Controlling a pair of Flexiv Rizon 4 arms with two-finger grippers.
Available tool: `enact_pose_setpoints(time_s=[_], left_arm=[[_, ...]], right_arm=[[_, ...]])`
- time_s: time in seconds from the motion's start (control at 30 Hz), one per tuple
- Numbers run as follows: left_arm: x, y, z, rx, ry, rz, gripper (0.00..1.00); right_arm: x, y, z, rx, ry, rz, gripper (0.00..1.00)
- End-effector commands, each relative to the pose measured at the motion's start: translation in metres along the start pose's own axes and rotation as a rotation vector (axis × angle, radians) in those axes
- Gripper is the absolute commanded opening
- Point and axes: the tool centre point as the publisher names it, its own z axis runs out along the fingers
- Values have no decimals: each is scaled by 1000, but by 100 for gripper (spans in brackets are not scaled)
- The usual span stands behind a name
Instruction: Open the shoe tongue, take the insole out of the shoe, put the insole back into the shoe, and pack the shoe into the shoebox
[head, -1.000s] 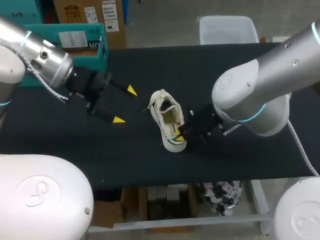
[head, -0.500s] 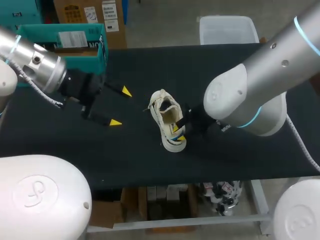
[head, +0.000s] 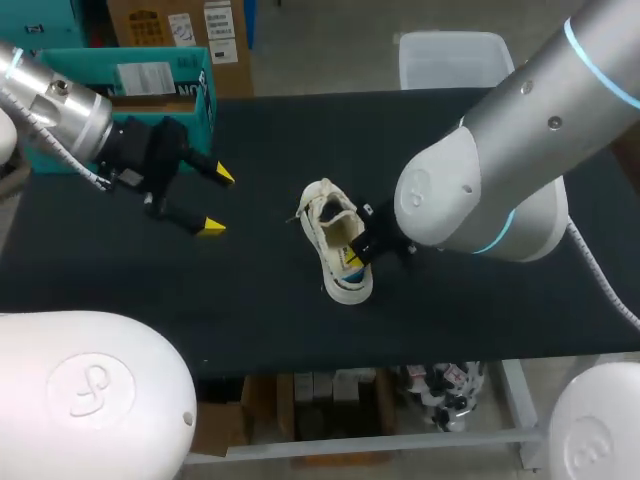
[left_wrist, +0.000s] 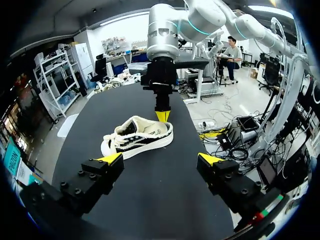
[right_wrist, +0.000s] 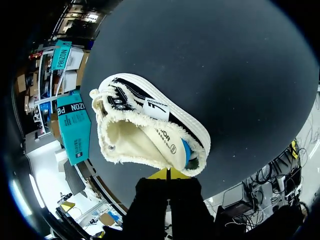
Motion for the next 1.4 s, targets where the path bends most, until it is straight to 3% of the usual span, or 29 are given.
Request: enact_pose_setpoints(time_s=[0.03,0.33,0.47,0.53,0.63,0.67,0.87,1.07,1.3,1.4], left_arm=[[-6,-11,1,-133,22,-53,100],[-6,-11,1,-133,22,-53,100],[-12,-14,13,-134,-31,-265,100],[-18,-13,14,-155,-139,-466,100],[-25,-12,8,-185,-146,-661,100],[-24,-13,6,-279,-213,-593,100],[-24,-13,6,-279,-213,-593,100],[-24,-13,6,-279,-213,-593,100],[-24,-1,27,-240,-194,-916,100],[-24,6,32,-234,-230,-1012,100]], right_arm=[[6,3,24,-101,-58,1,0],[-4,13,48,-146,-66,21,0],[-9,16,52,-172,-70,26,0],[-11,17,52,-190,-64,22,0],[-12,20,53,-217,-70,22,0],[-13,21,53,-228,-72,20,0],[-12,23,57,-261,-65,4,0],[-9,20,49,-241,10,-1,0],[-4,14,15,-222,63,-30,0],[0,13,-3,-219,91,-48,0]])
